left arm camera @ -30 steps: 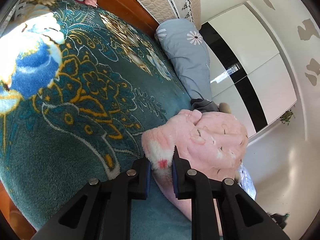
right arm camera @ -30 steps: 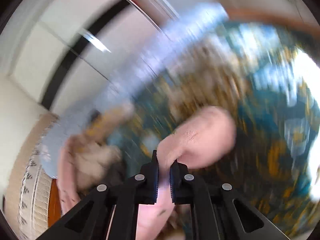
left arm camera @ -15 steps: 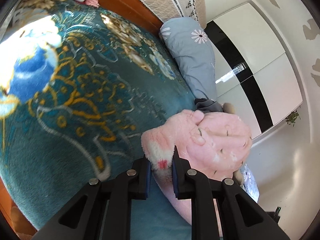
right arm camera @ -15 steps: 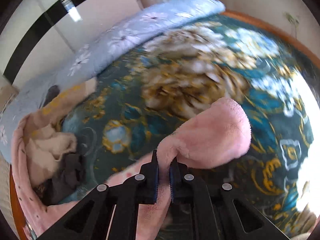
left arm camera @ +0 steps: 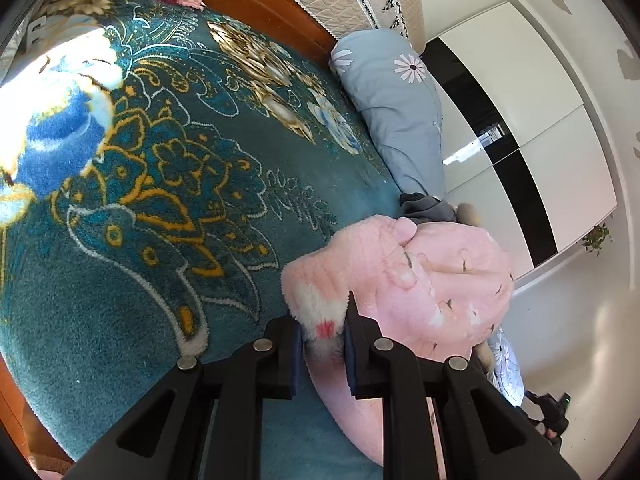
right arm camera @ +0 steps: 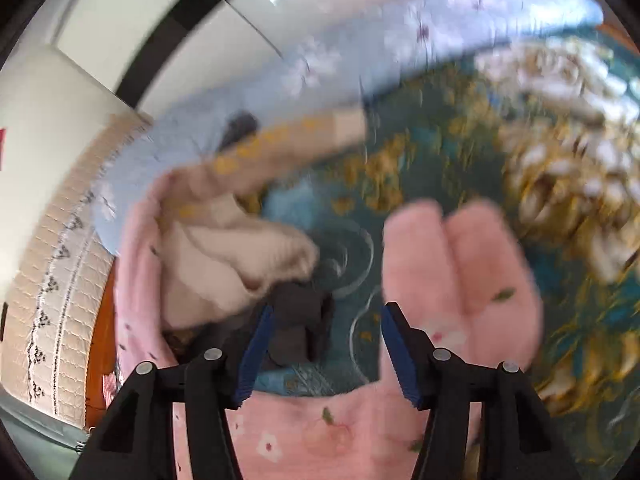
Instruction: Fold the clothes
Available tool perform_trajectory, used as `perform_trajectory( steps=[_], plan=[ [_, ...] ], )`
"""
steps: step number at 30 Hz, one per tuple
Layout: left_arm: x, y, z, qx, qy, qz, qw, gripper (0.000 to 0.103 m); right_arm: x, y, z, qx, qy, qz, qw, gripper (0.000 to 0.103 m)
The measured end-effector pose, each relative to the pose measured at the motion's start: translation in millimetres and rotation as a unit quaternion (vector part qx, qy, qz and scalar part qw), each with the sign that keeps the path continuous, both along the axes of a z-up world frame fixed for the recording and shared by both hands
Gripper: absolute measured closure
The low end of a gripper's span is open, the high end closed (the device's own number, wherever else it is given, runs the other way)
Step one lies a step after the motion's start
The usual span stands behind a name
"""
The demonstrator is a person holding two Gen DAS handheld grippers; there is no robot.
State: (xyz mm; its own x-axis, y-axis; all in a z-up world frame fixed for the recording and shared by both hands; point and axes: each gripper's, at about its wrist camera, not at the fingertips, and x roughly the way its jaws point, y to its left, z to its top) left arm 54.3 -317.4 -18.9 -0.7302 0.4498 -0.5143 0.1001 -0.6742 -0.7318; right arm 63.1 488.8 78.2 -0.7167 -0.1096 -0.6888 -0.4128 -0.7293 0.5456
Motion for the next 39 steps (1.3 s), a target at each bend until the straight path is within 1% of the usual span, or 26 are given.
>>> perform_trajectory(
  steps=[1,3,5,6,8,10,13,14,15,17,18,20,22,24,26,27,28,30,31,32,33,34,36,37,39],
  plan=[
    [-0.4,0.2,-1.4,0.002,-0.002,0.001,1.0000,0.085,8.2,6.0,4.2,0.005,0.006,-0.013,1.000,0.042],
    [-1.2,-0.3,-4.8,0.007,-0.008,0.003,0.9999,0.085,23.5,23.2,-0.9,0.012,-0.012,-0.053,0.998,0.042],
    [-2.4,-1.0,-6.8,0.012,-0.012,0.004,0.9999,0.085,35.0,38.1,-19.0,0.008,-0.046,-0.078,0.996,0.041],
    [-2.8,-1.0,-7.1,0.013,-0.013,0.004,0.9998,0.085,37.6,42.4,-30.0,-0.001,-0.061,-0.080,0.995,0.041],
    [-3.0,-0.4,-6.6,0.010,-0.016,0.005,0.9998,0.085,35.8,43.3,-46.4,-0.016,-0.071,-0.077,0.994,0.043],
    [-2.7,0.8,-4.8,0.004,-0.018,0.004,0.9998,0.085,27.9,41.8,-54.6,-0.018,-0.067,-0.075,0.995,0.043],
    [-2.3,2.4,-2.4,-0.003,-0.021,0.004,0.9998,0.085,9.8,36.7,-50.6,-0.001,-0.044,-0.069,0.997,0.043],
    [-1.9,2.3,-2.5,-0.003,-0.022,0.005,0.9997,0.085,3.2,34.4,-47.8,0.010,-0.044,-0.063,0.997,0.043],
    [-1.6,2.3,-2.7,-0.004,-0.023,0.006,0.9997,0.085,-5.6,32.4,-47.6,0.023,-0.054,-0.060,0.996,0.044],
    [-0.8,2.2,-2.9,-0.005,-0.026,0.007,0.9996,0.085,-14.4,30.9,-43.8,0.043,-0.065,-0.072,0.994,0.047],
    [-0.5,2.2,-3.1,-0.005,-0.027,0.008,0.9996,0.085,-15.0,30.5,-38.9,0.055,-0.061,-0.080,0.993,0.048],
    [-0.8,2.1,-4.0,-0.008,-0.028,0.006,0.9996,0.085,-11.9,30.0,-29.1,0.071,-0.037,-0.087,0.993,0.048],
    [-2.2,2.6,-5.4,-0.006,-0.031,0.007,0.9995,0.085,-15.8,32.0,-32.6,0.060,-0.047,-0.072,0.995,0.048],
    [-4.8,3.2,-6.0,-0.004,-0.036,0.009,0.9993,0.085,-22.9,32.9,-46.6,0.043,-0.075,-0.059,0.995,0.048],
    [-10.4,3.9,-2.7,-0.010,-0.046,0.011,0.9988,0.085,-27.4,32.7,-59.4,0.027,-0.092,-0.058,0.994,0.048],
    [-13.2,4.3,-1.0,-0.013,-0.050,0.013,0.9986,0.085,-29.1,32.3,-65.5,0.019,-0.097,-0.061,0.993,0.050],
    [-16.1,4.7,0.7,-0.016,-0.055,0.014,0.9982,0.085,-30.8,32.0,-71.6,0.011,-0.103,-0.064,0.993,0.055],
    [-21.7,5.5,4.1,-0.021,-0.065,0.017,0.9975,0.085,-33.3,30.6,-77.3,0.003,-0.117,-0.071,0.991,0.087],
    [-24.5,5.9,5.7,-0.024,-0.070,0.018,0.9971,0.085,-34.1,29.7,-75.9,0.004,-0.122,-0.072,0.990,0.093],
    [-27.4,6.3,7.4,-0.027,-0.075,0.020,0.9966,0.085,-34.3,29.3,-72.7,0.004,-0.124,-0.075,0.989,0.097],
    [-30.2,6.7,9.1,-0.030,-0.080,0.021,0.9961,0.085,-33.5,29.8,-66.8,0.005,-0.120,-0.077,0.990,0.098],
    [-33.0,7.1,10.8,-0.033,-0.085,0.023,0.9956,0.086,-30.7,31.8,-57.3,0.004,-0.109,-0.083,0.991,0.098],
    [-39.8,7.9,18.9,-0.038,-0.088,0.025,0.9951,0.089,-17.6,42.0,-25.4,-0.001,-0.067,-0.103,0.992,0.099],
    [-43.5,9.2,35.6,-0.041,-0.067,0.023,0.9966,0.089,-6.2,50.3,-4.8,-0.004,-0.038,-0.114,0.993,0.099],
    [-43.2,13.8,76.0,-0.047,-0.005,0.012,0.9988,0.089,29.8,69.5,45.0,0.009,0.028,-0.133,0.991,0.099]
  ],
)
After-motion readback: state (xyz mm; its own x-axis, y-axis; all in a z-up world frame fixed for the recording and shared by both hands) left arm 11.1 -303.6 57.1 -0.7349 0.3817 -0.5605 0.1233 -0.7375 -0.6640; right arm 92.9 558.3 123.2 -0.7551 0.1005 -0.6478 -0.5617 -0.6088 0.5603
